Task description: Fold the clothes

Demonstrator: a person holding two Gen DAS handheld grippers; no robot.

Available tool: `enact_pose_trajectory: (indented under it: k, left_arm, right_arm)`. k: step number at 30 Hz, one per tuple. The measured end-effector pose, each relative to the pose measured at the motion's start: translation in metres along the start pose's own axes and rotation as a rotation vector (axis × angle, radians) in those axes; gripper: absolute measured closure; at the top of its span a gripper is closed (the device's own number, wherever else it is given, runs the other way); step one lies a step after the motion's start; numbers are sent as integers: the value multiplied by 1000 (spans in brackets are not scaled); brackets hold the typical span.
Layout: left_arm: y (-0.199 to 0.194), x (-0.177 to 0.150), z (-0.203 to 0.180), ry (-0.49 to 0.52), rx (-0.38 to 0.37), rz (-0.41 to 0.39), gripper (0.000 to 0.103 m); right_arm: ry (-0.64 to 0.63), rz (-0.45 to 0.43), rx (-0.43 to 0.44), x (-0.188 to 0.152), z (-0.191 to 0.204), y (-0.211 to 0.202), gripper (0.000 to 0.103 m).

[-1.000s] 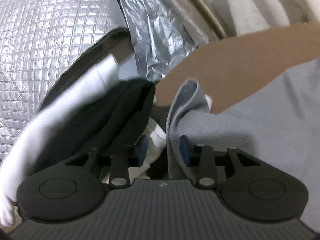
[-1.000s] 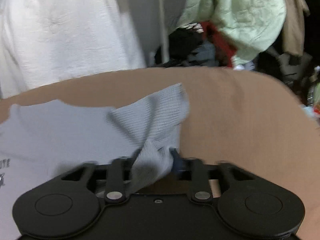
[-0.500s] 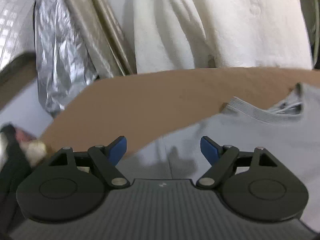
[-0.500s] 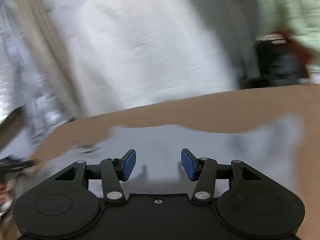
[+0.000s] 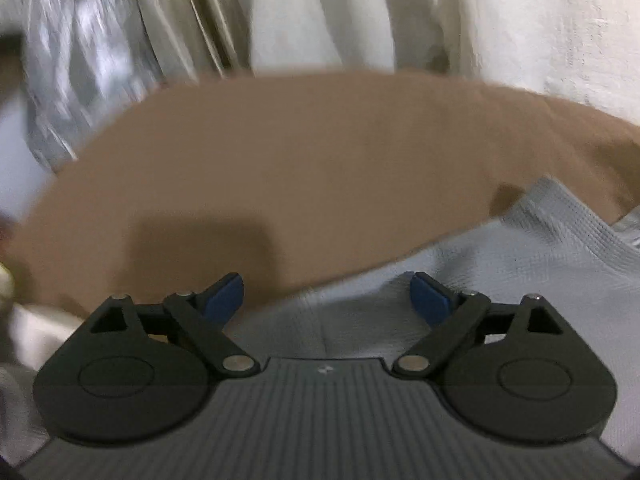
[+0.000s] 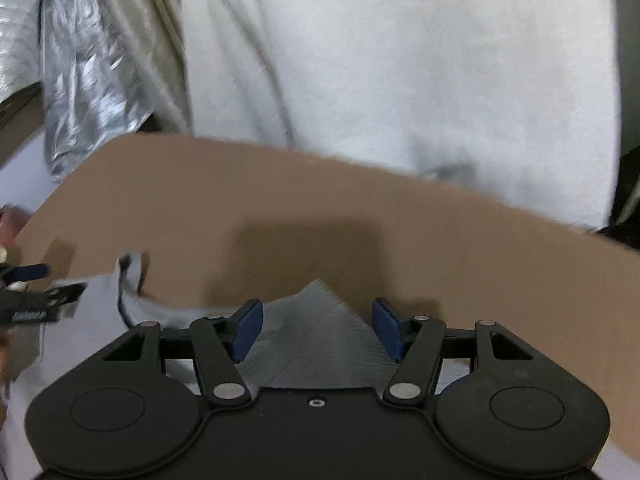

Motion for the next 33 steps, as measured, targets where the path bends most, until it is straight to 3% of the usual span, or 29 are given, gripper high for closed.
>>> enact_pose_trajectory:
  k: [1,2,3,4,5,9,11,12,14,17,19,22,23,26,28,30,33]
  left_arm:
    - [4,-3,3,-30,-37,11,12]
    - [3,-5,-1,-16,-40,0,20]
    - [3,-7,-4,-1,-42,-11,37]
    - [2,-9,-8,14,-43,-22,80]
    - [-1,-8,-14,28,-20,-29,97]
    - [-33,9,-41,104,160,-244,98]
    - [-43,23,-47,118,234,-332,97]
    - [-43,30,-49,120,270,-355,97]
    - [-21,34,-49,131,333,-266,93]
    - [2,30,-49,166,374,-144,89]
    - [-7,21,-45,156,347,-163,86]
    - [-48,4,-33,151,270,-226,54]
    - [-66,-7,-27,137,264,-235,50]
    - [-120,-49,-7,92,216,-229,50]
    - [-155,-85,4,114,225,-212,50]
    - [-189,-129,11,166,316,-168,46]
    - [-228,-192,18,82,333,-57,42]
  right_arm:
    - [-19,-20,-14,-4,2,1,59]
    - [-46,-44,-19,-9,4,1,83]
    - [-83,-76,-21,-13,4,-2,91]
    - [-112,-116,-28,-17,2,-6,96]
    - [-121,-163,-36,-20,-1,-12,98]
    - [-53,-400,-66,-13,-13,-46,98]
    - [-32,-445,-112,-7,-9,-51,96]
    - [-39,-417,-143,-5,-6,-44,94]
    - [-42,-280,-214,-1,0,-21,69]
    - [67,-224,-233,-6,0,-29,58]
    - [159,-210,-218,-13,-4,-45,50]
    - [238,-173,-107,-51,-13,-90,49]
    - [235,-169,-76,-67,-15,-106,48]
    - [213,-125,-23,-111,-19,-141,47]
    - [198,-85,-10,-134,-19,-154,46]
    - [183,-45,2,-157,-20,-167,46]
    - [171,15,22,-189,-20,-187,46]
Point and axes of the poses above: each gripper's, at about its wrist camera, not at the fingertips, and y roughly the way its jaws point, z to its left, x to its top, the point moved 4 cm from there along y, roughly the way its jaws point, and after that the axes turned 11 degrees about -x, right-handed, at the moved point
